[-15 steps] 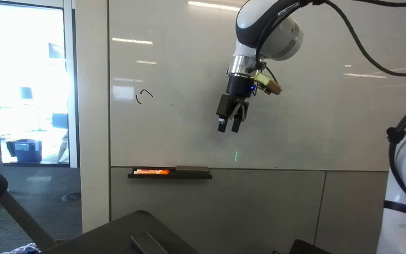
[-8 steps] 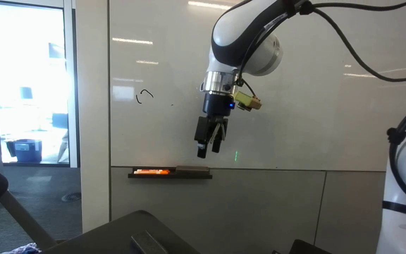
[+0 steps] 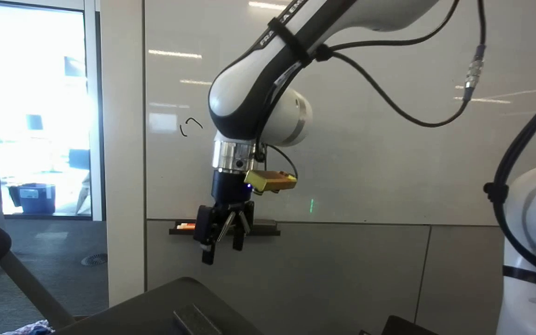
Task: Use the eraser to wipe the whiteboard then pick up the marker.
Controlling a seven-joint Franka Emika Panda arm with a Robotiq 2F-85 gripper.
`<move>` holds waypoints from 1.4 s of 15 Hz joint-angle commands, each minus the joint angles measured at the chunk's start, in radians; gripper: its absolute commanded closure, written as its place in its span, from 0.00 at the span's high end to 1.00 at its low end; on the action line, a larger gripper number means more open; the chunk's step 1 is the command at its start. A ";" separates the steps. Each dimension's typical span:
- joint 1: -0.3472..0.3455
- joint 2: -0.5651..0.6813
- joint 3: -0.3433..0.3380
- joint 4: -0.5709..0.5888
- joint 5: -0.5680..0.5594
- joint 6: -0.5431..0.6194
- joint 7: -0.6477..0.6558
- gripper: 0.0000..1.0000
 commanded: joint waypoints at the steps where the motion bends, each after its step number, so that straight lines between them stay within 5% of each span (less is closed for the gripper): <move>1: -0.018 0.199 0.024 0.114 -0.012 0.094 0.039 1.00; 11: -0.017 0.481 0.063 0.200 -0.021 0.276 0.088 1.00; 19: -0.030 0.557 0.049 0.220 -0.071 0.387 0.102 1.00; 20: -0.032 0.558 0.050 0.220 -0.078 0.393 0.101 0.75; 21: -0.034 0.558 0.054 0.219 -0.081 0.397 0.100 0.74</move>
